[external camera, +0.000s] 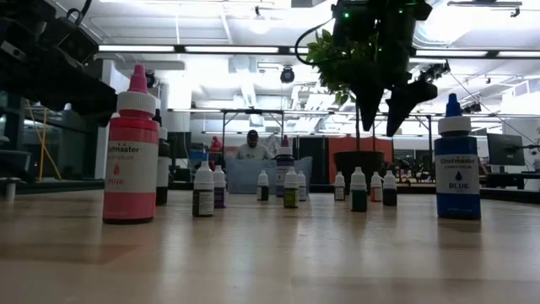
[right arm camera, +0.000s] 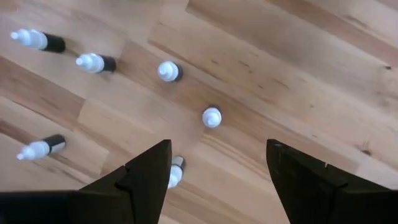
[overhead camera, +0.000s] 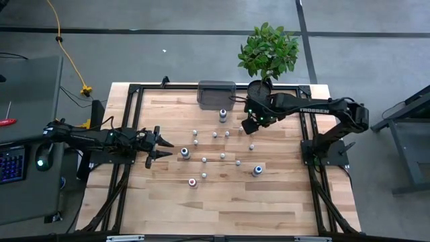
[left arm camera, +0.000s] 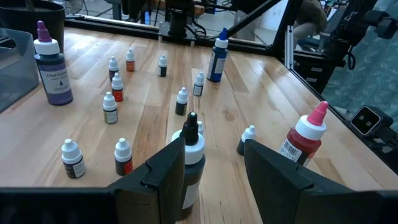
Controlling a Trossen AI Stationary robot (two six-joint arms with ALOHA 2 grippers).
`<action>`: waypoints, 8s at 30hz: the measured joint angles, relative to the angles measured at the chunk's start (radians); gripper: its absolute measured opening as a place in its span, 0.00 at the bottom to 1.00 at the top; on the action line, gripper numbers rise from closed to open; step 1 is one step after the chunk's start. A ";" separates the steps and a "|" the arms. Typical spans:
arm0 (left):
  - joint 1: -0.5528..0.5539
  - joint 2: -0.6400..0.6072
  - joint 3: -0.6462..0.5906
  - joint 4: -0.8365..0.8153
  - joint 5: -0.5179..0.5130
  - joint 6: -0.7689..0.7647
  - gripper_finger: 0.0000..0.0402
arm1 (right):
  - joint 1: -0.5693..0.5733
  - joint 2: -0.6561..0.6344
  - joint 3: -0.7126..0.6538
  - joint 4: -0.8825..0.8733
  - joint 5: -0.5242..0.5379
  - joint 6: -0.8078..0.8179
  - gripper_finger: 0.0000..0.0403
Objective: Pick & Place food coloring
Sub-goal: Put the small orange food coloring bottle into the black bin
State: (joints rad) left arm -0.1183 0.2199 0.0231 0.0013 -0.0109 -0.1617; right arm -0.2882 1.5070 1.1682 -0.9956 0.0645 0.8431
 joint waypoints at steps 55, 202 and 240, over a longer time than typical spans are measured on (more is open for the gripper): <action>0.000 0.000 0.000 0.000 0.000 0.000 0.41 | -0.068 0.131 -0.201 0.318 -0.111 -0.014 0.63; 0.000 0.000 0.000 0.000 0.001 0.000 0.41 | -0.348 0.934 1.123 -0.192 0.007 -0.398 0.19; 0.000 0.000 0.000 0.000 0.000 0.000 0.41 | -0.344 0.933 1.123 -0.238 -0.019 -0.372 0.21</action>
State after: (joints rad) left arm -0.1181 0.2200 0.0231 0.0010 -0.0105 -0.1616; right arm -0.6323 2.4405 2.2913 -1.2335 0.0456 0.4713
